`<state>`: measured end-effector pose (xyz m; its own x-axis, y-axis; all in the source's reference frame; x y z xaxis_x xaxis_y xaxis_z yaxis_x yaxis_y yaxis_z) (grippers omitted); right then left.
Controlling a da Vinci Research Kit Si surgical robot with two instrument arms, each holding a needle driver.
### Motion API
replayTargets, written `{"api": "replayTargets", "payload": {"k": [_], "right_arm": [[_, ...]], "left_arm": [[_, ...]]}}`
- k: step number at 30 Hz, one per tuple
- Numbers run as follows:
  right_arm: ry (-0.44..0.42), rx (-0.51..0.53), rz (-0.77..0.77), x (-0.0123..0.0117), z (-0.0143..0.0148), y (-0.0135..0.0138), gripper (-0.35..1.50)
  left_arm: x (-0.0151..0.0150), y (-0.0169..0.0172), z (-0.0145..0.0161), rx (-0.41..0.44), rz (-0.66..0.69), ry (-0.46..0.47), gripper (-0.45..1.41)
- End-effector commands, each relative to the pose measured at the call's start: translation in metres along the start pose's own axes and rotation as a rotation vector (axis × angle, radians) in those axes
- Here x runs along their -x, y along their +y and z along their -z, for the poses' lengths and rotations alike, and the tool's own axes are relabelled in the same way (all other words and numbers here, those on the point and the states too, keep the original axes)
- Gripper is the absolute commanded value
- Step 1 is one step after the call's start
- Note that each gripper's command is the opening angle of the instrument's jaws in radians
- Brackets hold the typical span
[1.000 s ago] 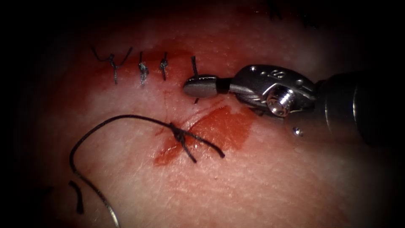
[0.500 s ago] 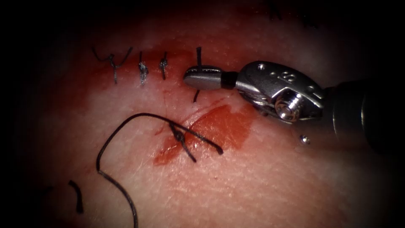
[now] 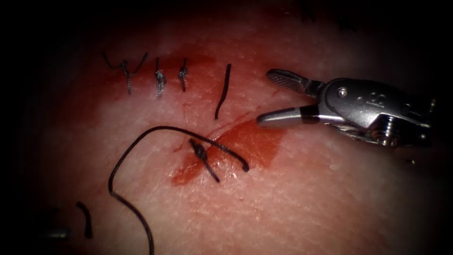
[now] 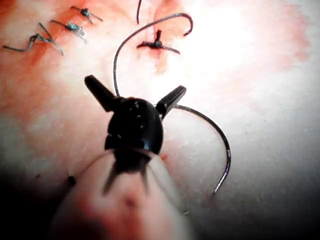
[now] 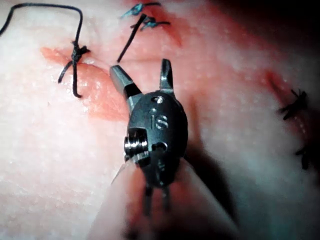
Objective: Wound Closure
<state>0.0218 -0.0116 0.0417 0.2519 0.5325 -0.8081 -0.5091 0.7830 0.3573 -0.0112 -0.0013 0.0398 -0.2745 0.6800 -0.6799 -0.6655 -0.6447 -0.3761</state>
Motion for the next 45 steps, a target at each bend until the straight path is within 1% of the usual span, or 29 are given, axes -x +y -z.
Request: {"api": "replayTargets", "payload": {"k": [1, 4, 6, 7, 11, 12, 14, 15, 18, 20, 21, 23, 24, 26, 29, 33, 35, 37, 39, 41, 42, 43, 44, 45], "right_arm": [[-0.007, 0.006, 0.001, 0.0003, -0.0001, 0.0001, 1.43], [-0.033, 0.025, 0.000, 0.0004, 0.0009, 0.0006, 1.45], [-0.044, 0.030, 0.007, 0.0005, 0.0011, 0.0005, 1.45], [-0.050, 0.032, 0.009, 0.0005, 0.0010, 0.0004, 1.45], [-0.056, 0.034, 0.012, 0.0007, 0.0005, -0.0001, 1.45], [-0.061, 0.031, 0.014, 0.0007, 0.0004, -0.0003, 1.43], [-0.078, 0.028, 0.022, 0.0011, 0.0001, -0.0007, 1.43], [-0.078, 0.023, 0.023, 0.0012, 0.0000, -0.0009, 1.41], [-0.080, 0.017, 0.026, 0.0014, -0.0003, -0.0012, 1.40], [-0.080, 0.018, 0.026, 0.0014, -0.0004, -0.0013, 1.40], [-0.083, 0.018, 0.027, 0.0014, -0.0004, -0.0013, 1.40], [-0.085, 0.017, 0.028, 0.0014, -0.0004, -0.0014, 1.38], [-0.085, 0.017, 0.028, 0.0014, -0.0004, -0.0015, 1.36], [-0.085, 0.018, 0.028, 0.0015, -0.0004, -0.0016, 1.36], [-0.088, 0.018, 0.029, 0.0015, -0.0004, -0.0018, 1.36], [-0.090, 0.017, 0.029, 0.0014, -0.0006, -0.0021, 1.35], [-0.090, 0.017, 0.029, 0.0015, -0.0006, -0.0021, 1.35], [-0.089, 0.018, 0.030, 0.0015, -0.0006, -0.0023, 1.33], [-0.088, 0.013, 0.029, 0.0015, -0.0006, -0.0024, 1.33], [-0.087, 0.011, 0.029, 0.0015, -0.0007, -0.0026, 1.30], [-0.086, 0.008, 0.029, 0.0015, -0.0007, -0.0026, 1.30], [-0.086, 0.007, 0.028, 0.0014, -0.0006, -0.0027, 1.28], [-0.086, 0.007, 0.028, 0.0014, -0.0005, -0.0027, 1.26], [-0.083, -0.004, 0.027, 0.0013, -0.0004, -0.0027, 1.23]], "left_arm": [[0.0008, 0.0001, -0.0011, 0.001, 0.004, -0.015, 1.21], [0.0018, -0.0009, -0.0030, -0.007, 0.020, -0.078, 1.18], [0.0024, -0.0009, -0.0039, 0.014, 0.039, -0.107, 1.15], [0.0029, -0.0009, -0.0049, 0.034, 0.064, -0.127, 1.13], [0.0037, -0.0009, -0.0070, 0.075, 0.109, -0.130, 1.05], [0.0039, -0.0009, -0.0073, 0.089, 0.120, -0.135, 1.05], [0.0048, -0.0007, -0.0082, 0.160, 0.180, -0.164, 1.05], [0.0052, -0.0007, -0.0084, 0.182, 0.200, -0.176, 1.05], [0.0059, -0.0011, -0.0088, 0.226, 0.255, -0.177, 1.05], [0.0064, -0.0014, -0.0089, 0.258, 0.286, -0.179, 0.98], [0.0071, -0.0018, -0.0088, 0.279, 0.306, -0.180, 0.89], [0.0076, -0.0020, -0.0088, 0.295, 0.311, -0.180, 0.79], [0.0079, -0.0021, -0.0088, 0.304, 0.315, -0.186, 0.69], [0.0079, -0.0022, -0.0090, 0.310, 0.327, -0.191, 0.63], [0.0081, -0.0022, -0.0093, 0.322, 0.332, -0.195, 0.61], [0.0088, -0.0022, -0.0098, 0.316, 0.339, -0.221, 0.61], [0.0091, -0.0024, -0.0101, 0.316, 0.334, -0.219, 0.61], [0.0097, -0.0027, -0.0105, 0.314, 0.324, -0.226, 0.66], [0.0104, -0.0030, -0.0109, 0.308, 0.319, -0.237, 0.64], [0.0107, -0.0031, -0.0110, 0.307, 0.319, -0.241, 0.42], [0.0108, -0.0032, -0.0110, 0.304, 0.323, -0.244, 0.19], [0.0108, -0.0034, -0.0109, 0.283, 0.320, -0.241, -0.26], [0.0106, -0.0035, -0.0107, 0.265, 0.318, -0.239, -0.45], [0.0104, -0.0035, -0.0105, 0.251, 0.318, -0.238, -0.45]]}}
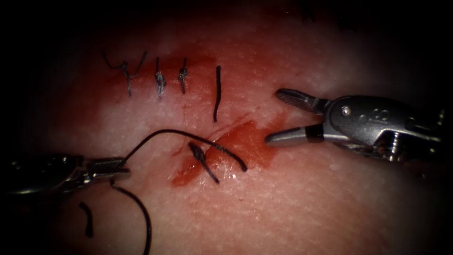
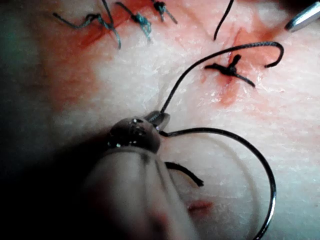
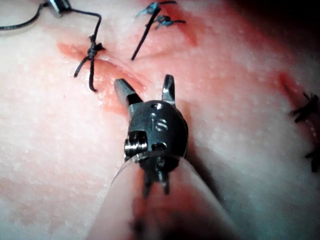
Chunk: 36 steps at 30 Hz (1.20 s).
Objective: Wound Closure
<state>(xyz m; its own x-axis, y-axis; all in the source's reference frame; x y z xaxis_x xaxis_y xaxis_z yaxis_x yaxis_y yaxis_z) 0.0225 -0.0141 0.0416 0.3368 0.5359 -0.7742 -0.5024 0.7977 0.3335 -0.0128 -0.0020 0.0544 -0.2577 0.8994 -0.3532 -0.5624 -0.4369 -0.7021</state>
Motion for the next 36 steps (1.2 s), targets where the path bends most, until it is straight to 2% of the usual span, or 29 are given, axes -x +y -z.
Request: {"api": "replayTargets", "payload": {"k": [1, 6, 7, 10, 11, 12, 13, 18, 19, 22, 29, 30, 36], "right_arm": [[0.004, -0.020, -0.001, 0.0001, -0.0006, -0.0005, 1.18], [0.036, -0.114, -0.004, -0.0005, 0.0002, -0.0008, 1.06], [0.051, -0.160, -0.004, -0.0008, 0.0004, -0.0010, 0.81], [0.065, -0.191, 0.019, -0.0008, 0.0004, -0.0014, 0.49], [0.069, -0.201, 0.022, -0.0008, 0.0003, -0.0014, 0.22], [0.084, -0.214, 0.038, -0.0005, 0.0001, -0.0013, -0.22], [0.092, -0.215, 0.045, -0.0005, -0.0001, -0.0011, -0.35], [0.170, -0.212, 0.089, 0.0011, -0.0015, 0.0005, -0.35], [0.195, -0.241, 0.102, 0.0021, -0.0023, 0.0003, -0.35], [0.245, -0.278, 0.107, 0.0026, -0.0035, -0.0007, -0.35], [0.351, -0.304, 0.081, 0.0005, -0.0042, -0.0032, -0.35], [0.371, -0.300, 0.071, -0.0001, -0.0041, -0.0035, -0.35], [0.403, -0.285, 0.052, -0.0012, -0.0040, -0.0044, -0.35]], "left_arm": [[0.0003, 0.0003, -0.0005, -0.012, 0.003, 0.005, -0.45], [-0.0011, 0.0018, 0.0006, -0.048, -0.083, -0.002, -0.45], [-0.0021, 0.0027, 0.0009, -0.052, -0.112, 0.008, -0.45], [-0.0036, 0.0041, 0.0010, -0.058, -0.146, 0.031, -0.45], [-0.0043, 0.0047, 0.0010, -0.057, -0.157, 0.045, -0.45], [-0.0054, 0.0056, 0.0010, -0.055, -0.188, 0.069, -0.45], [-0.0060, 0.0063, 0.0009, -0.055, -0.200, 0.089, -0.45], [-0.0083, 0.0084, 0.0011, -0.056, -0.268, 0.136, -0.45], [-0.0089, 0.0088, 0.0012, -0.058, -0.284, 0.150, -0.45], [-0.0100, 0.0098, 0.0007, -0.058, -0.302, 0.175, -0.45], [-0.0115, 0.0110, -0.0027, -0.114, -0.352, 0.179, -0.45], [-0.0115, 0.0109, -0.0035, -0.146, -0.362, 0.180, -0.45], [-0.0106, 0.0109, -0.0058, -0.192, -0.395, 0.163, -0.45]]}}
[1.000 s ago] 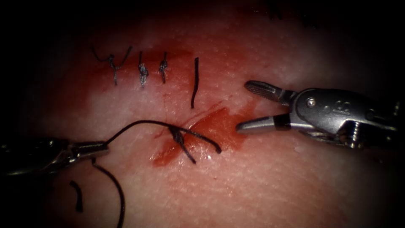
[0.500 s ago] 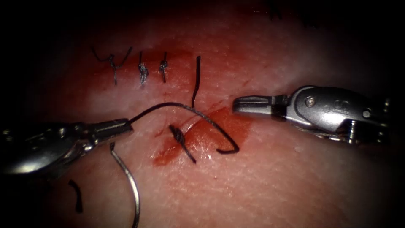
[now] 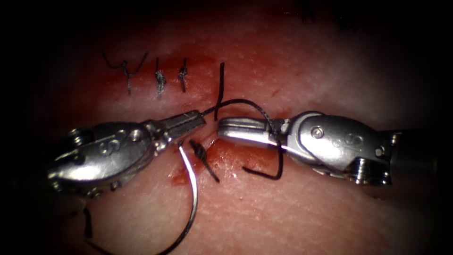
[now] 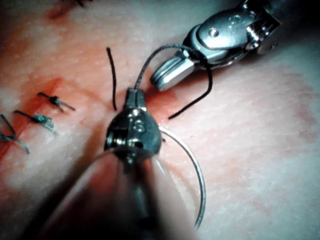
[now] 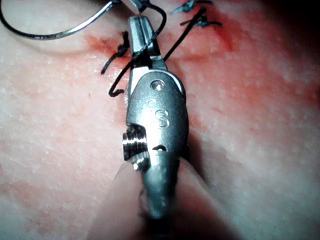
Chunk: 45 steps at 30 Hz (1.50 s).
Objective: Wound Closure
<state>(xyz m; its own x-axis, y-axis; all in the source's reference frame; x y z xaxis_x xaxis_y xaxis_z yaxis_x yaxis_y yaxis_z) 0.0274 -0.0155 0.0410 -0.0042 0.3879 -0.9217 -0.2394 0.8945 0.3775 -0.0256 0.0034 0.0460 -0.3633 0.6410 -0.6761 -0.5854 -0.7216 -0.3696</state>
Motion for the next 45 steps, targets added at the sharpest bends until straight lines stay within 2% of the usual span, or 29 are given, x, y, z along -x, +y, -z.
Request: {"api": "replayTargets", "payload": {"k": [1, 8, 12, 13, 15, 16, 18, 22, 26, 32, 33, 38, 42, 45], "right_arm": [[0.005, -0.002, -0.002, 0.0004, -0.0010, -0.0005, -0.35], [0.055, 0.064, -0.011, -0.0002, -0.0007, -0.0002, -0.35], [0.043, 0.131, -0.012, -0.0002, -0.0008, 0.0000, -0.35], [0.038, 0.160, -0.012, -0.0001, -0.0008, 0.0001, -0.30], [0.014, 0.240, -0.012, 0.0002, -0.0007, 0.0004, 0.14], [-0.003, 0.269, 0.001, 0.0006, -0.0007, 0.0005, 0.22], [-0.034, 0.288, 0.010, 0.0011, -0.0007, 0.0006, 0.29], [-0.086, 0.295, 0.027, 0.0024, -0.0005, 0.0008, 0.29], [-0.151, 0.280, 0.045, 0.0036, -0.0006, 0.0007, 0.29], [-0.206, 0.157, 0.064, 0.0053, -0.0018, -0.0003, 0.29], [-0.205, 0.131, 0.064, 0.0054, -0.0022, -0.0006, 0.29], [-0.188, 0.070, 0.058, 0.0057, -0.0032, -0.0014, 0.31], [-0.178, 0.007, 0.054, 0.0057, -0.0036, -0.0019, 0.36], [-0.169, -0.039, 0.045, 0.0058, -0.0036, -0.0019, 0.47]], "left_arm": [[0.0006, 0.0006, -0.0009, -0.001, -0.005, -0.008, -0.45], [0.0018, 0.0019, -0.0021, -0.007, -0.058, -0.056, -0.45], [0.0020, 0.0030, -0.0027, -0.001, -0.080, -0.070, -0.45], [0.0020, 0.0033, -0.0027, 0.002, -0.085, -0.069, -0.45], [0.0019, 0.0042, -0.0027, 0.007, -0.100, -0.074, -0.45], [0.0018, 0.0049, -0.0025, 0.009, -0.115, -0.078, -0.45], [0.0017, 0.0058, -0.0023, 0.009, -0.131, -0.089, -0.45], [0.0013, 0.0071, -0.0015, 0.015, -0.160, -0.099, -0.45], [0.0004, 0.0074, -0.0005, 0.028, -0.178, -0.104, -0.45], [-0.0018, 0.0050, 0.0010, 0.032, -0.241, -0.097, -0.45], [-0.0022, 0.0041, 0.0012, 0.012, -0.255, -0.106, -0.45], [-0.0022, 0.0025, 0.0008, 0.015, -0.294, -0.111, -0.45], [-0.0018, 0.0013, 0.0004, 0.048, -0.335, -0.134, -0.45], [-0.0013, 0.0004, 0.0004, 0.085, -0.373, -0.170, -0.45]]}}
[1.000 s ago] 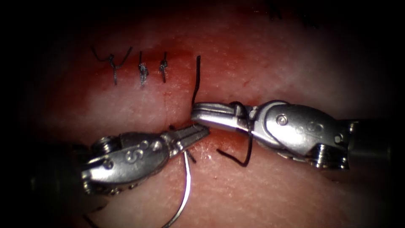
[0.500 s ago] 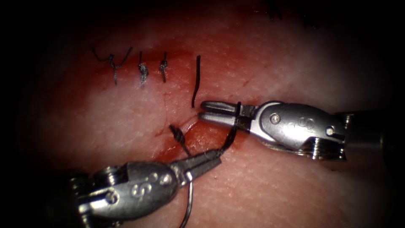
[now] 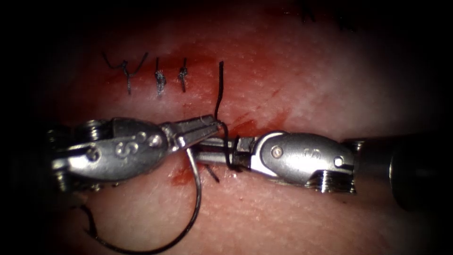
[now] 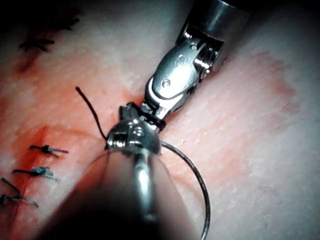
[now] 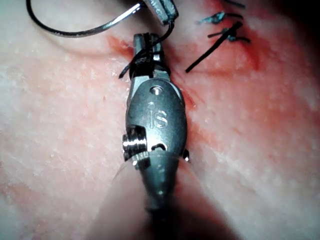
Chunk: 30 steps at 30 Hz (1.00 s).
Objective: Wound Closure
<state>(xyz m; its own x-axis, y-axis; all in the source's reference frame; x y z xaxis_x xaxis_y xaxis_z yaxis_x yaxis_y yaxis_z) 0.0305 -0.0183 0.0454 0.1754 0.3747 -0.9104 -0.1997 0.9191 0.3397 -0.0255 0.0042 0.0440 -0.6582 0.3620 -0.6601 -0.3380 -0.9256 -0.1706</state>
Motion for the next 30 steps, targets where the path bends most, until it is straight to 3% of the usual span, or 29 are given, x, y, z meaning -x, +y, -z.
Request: {"api": "replayTargets", "payload": {"k": [1, 8, 18, 26, 30], "right_arm": [[0.009, -0.015, -0.005, 0.0006, -0.0009, -0.0003, 0.47], [0.044, -0.085, -0.046, 0.0015, -0.0010, 0.0001, 0.51], [0.086, -0.171, -0.097, 0.0022, -0.0011, 0.0001, 0.46], [0.090, -0.191, -0.125, 0.0026, -0.0012, -0.0001, 0.42], [0.151, -0.194, -0.169, 0.0024, -0.0007, 0.0001, 0.41]], "left_arm": [[0.0003, 0.0003, -0.0008, 0.016, -0.009, -0.004, -0.45], [0.0020, 0.0000, -0.0012, 0.146, -0.113, -0.041, -0.45], [0.0018, -0.0014, -0.0024, 0.218, -0.338, -0.075, -0.45], [0.0016, -0.0025, -0.0029, 0.225, -0.345, -0.068, -0.45], [0.0022, -0.0033, -0.0034, 0.220, -0.355, -0.070, -0.45]]}}
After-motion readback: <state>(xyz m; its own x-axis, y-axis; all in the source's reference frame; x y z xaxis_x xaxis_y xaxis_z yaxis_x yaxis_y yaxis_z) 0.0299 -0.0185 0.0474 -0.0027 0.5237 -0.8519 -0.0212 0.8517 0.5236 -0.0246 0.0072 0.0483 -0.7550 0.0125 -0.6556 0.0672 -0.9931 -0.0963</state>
